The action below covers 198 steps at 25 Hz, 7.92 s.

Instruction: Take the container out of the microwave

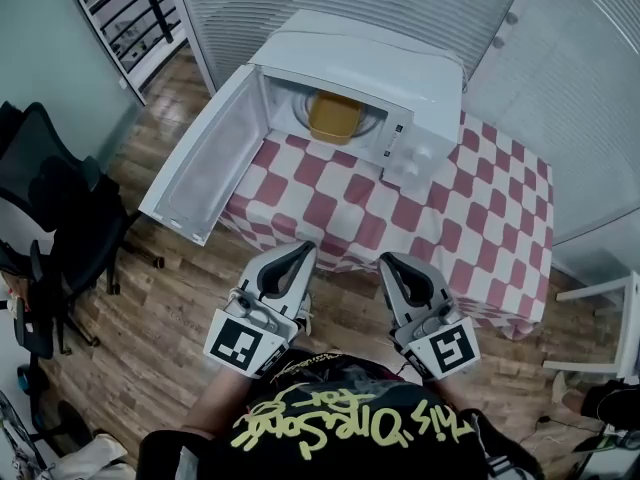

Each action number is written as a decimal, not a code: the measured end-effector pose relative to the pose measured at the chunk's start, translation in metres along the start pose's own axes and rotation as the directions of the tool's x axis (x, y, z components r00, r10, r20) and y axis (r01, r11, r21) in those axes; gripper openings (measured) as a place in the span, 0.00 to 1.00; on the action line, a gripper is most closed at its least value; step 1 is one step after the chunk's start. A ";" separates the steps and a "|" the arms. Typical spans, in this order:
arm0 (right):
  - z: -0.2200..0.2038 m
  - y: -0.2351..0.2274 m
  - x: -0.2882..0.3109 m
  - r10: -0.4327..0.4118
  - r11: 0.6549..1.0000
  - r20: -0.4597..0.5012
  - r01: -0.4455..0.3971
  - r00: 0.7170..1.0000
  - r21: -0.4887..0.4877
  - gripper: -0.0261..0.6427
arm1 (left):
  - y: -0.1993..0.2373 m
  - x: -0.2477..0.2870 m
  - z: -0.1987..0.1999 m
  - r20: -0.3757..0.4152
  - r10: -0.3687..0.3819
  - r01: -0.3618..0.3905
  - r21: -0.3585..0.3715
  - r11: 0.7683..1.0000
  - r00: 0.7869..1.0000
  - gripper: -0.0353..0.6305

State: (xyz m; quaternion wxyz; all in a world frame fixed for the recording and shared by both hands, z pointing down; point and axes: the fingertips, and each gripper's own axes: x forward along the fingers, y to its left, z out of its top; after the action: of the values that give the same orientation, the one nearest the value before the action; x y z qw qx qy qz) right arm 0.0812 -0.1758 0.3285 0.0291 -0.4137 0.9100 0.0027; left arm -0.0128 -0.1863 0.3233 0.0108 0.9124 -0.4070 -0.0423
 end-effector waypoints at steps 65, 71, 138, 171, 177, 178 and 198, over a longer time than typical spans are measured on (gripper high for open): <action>-0.154 -0.137 0.196 -0.218 0.976 -0.316 0.206 0.923 -0.072 0.34 | 0.193 0.144 -0.115 -0.194 -0.103 0.110 0.029 0.993 0.976 0.37; -0.165 -0.149 0.209 -0.244 0.970 -0.335 0.231 0.910 -0.077 0.36 | 0.205 0.161 -0.138 -0.247 -0.108 0.125 0.057 0.990 0.963 0.41; -0.158 -0.108 0.191 -0.275 0.959 -0.332 0.281 0.902 -0.030 0.38 | 0.162 0.147 -0.147 -0.360 -0.090 0.104 0.020 0.994 0.929 0.38; -0.121 -0.050 0.122 -0.173 0.979 -0.274 0.135 0.946 -0.152 0.37 | 0.091 0.081 -0.112 -0.290 0.052 -0.034 0.068 0.997 0.956 0.37; -0.112 -0.032 0.095 -0.146 0.975 -0.262 0.094 0.954 -0.202 0.37 | 0.064 0.058 -0.105 -0.283 0.093 -0.073 0.081 0.994 0.954 0.37; -0.110 -0.029 0.090 -0.139 0.973 -0.255 0.084 0.957 -0.216 0.37 | 0.058 0.054 -0.104 -0.282 0.099 -0.078 0.082 0.994 0.954 0.37; -0.091 0.049 0.004 0.002 0.967 -0.230 -0.060 0.973 -0.248 0.37 | -0.026 -0.037 -0.090 -0.266 0.217 -0.201 0.086 0.976 0.939 0.37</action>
State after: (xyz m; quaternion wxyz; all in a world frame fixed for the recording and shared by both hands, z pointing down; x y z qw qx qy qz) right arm 0.0376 -0.1491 0.4184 -0.1287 -0.3972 0.9058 0.0720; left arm -0.0102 -0.1429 0.4136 0.0450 0.8610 -0.4972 0.0974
